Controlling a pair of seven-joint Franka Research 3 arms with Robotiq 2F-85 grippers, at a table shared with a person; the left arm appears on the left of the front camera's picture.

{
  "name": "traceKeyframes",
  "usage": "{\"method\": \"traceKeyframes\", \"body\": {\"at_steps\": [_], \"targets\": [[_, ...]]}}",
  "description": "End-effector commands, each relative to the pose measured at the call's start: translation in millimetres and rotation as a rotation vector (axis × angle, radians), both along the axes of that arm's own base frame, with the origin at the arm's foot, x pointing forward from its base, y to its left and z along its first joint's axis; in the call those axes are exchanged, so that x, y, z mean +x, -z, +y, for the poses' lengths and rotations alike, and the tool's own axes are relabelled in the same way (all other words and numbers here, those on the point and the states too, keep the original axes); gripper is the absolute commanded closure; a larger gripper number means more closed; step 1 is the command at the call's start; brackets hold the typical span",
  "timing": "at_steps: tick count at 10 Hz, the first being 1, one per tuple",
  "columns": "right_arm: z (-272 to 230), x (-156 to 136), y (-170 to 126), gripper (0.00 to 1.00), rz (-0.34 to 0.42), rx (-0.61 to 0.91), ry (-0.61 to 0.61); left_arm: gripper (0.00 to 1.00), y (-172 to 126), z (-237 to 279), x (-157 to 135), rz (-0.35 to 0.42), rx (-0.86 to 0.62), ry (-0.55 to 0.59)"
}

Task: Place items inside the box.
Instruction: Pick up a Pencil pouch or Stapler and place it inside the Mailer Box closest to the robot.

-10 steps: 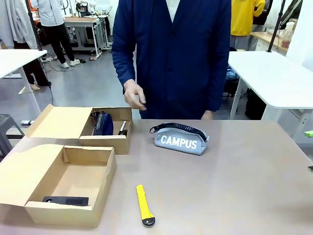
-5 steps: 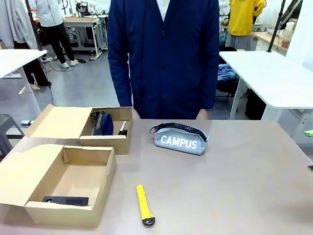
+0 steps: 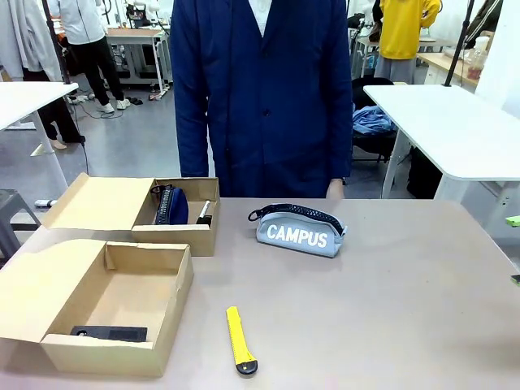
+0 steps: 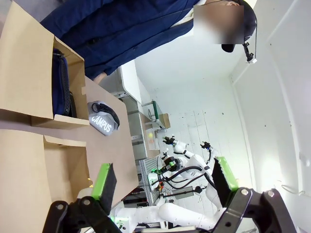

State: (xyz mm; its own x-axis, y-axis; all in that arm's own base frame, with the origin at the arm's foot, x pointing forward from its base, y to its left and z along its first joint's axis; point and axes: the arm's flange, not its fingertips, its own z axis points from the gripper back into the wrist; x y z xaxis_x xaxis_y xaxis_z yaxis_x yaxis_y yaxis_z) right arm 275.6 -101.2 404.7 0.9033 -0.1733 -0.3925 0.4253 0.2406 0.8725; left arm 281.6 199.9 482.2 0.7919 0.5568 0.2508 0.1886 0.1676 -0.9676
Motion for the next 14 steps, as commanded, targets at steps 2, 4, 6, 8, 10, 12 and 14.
{"method": "traceKeyframes", "body": {"at_steps": [2, 4, 6, 8, 10, 12, 14], "targets": [[68.1, 56.3, -16.1, 0.0, -0.271, -0.456, -0.411, 0.0, -1.5, -1.5, -1.7, -0.016, -0.001, 0.004], [116.9, 73.5, -23.1, 0.0, -0.784, -0.914, -0.482, 0.0, -1.5, -1.5, -1.7, -0.016, -0.001, 0.004], [126.2, 74.9, -34.1, 0.0, -0.642, -0.932, -0.429, 0.0, -1.5, -1.5, -1.7, -0.016, -0.001, 0.004], [146.0, 82.2, -42.4, 0.0, -0.396, -0.692, -0.484, 0.0, -1.5, -1.5, -1.7, -0.016, -0.001, 0.004], [160.7, 57.5, -50.6, 0.0, -0.895, -0.97, -0.626, 0.0, -1.5, -1.5, -1.7, -0.016, -0.001, 0.004], [188.8, 90.7, -54.1, 0.0, -1.594, -0.642, -0.783, 0.0, -1.5, -1.5, -1.7, -0.016, -0.001, 0.004], [212.6, 133.9, -44.8, 0.0, -1.552, -0.431, -0.796, 0.0, -1.5, -1.5, -1.7, -0.016, -0.001, 0.004]]}}
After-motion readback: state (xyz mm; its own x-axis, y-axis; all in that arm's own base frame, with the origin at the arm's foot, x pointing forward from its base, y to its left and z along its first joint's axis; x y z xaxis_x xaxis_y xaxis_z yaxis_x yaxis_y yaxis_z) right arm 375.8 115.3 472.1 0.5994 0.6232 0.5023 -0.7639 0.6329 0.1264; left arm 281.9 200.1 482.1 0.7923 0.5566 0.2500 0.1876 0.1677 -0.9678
